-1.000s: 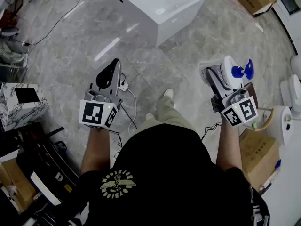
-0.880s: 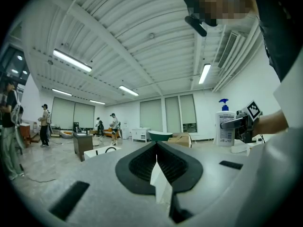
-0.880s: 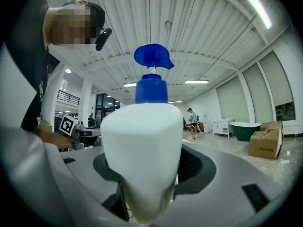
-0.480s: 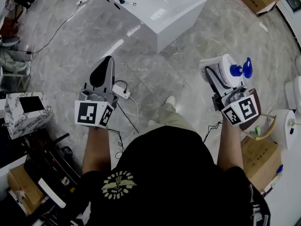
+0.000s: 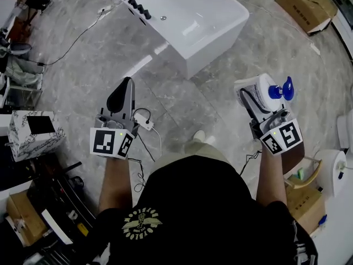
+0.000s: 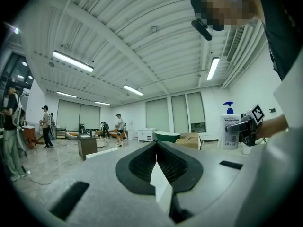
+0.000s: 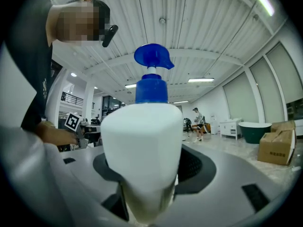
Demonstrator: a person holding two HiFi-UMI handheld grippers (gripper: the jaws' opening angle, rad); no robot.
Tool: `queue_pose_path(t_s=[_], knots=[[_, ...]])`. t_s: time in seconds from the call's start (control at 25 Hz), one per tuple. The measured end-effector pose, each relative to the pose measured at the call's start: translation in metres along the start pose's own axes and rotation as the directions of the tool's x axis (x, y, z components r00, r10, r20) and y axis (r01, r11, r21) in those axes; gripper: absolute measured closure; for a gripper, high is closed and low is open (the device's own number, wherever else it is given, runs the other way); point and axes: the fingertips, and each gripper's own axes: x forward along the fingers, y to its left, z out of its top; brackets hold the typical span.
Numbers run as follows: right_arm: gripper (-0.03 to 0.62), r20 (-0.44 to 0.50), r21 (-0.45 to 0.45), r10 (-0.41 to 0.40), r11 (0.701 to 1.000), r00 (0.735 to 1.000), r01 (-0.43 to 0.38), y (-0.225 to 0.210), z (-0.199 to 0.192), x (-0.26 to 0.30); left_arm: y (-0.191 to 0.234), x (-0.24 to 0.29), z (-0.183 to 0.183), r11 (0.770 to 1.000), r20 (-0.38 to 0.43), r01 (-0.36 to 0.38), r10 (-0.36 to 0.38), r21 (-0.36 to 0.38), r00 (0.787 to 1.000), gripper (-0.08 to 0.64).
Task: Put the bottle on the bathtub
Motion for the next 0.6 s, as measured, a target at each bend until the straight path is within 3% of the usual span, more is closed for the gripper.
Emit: queue_pose_path(t_s=[0.2, 0.6], knots=[[0.325, 0.006, 0.01, 0.041, 0.999, 0.999, -0.041, -0.025, 0.002, 0.011, -0.002, 0.009, 0.004, 0.999, 0.017, -0.049, 0.05, -0.011, 0.999, 0.549], [0.325, -0.015, -0.006, 0.108, 0.994, 0.994, -0.108, -0.033, 0.004, 0.048, 0.02, 0.013, -0.01, 0.994, -0.009, -0.103, 0.102, -0.043, 0.995, 0.549]])
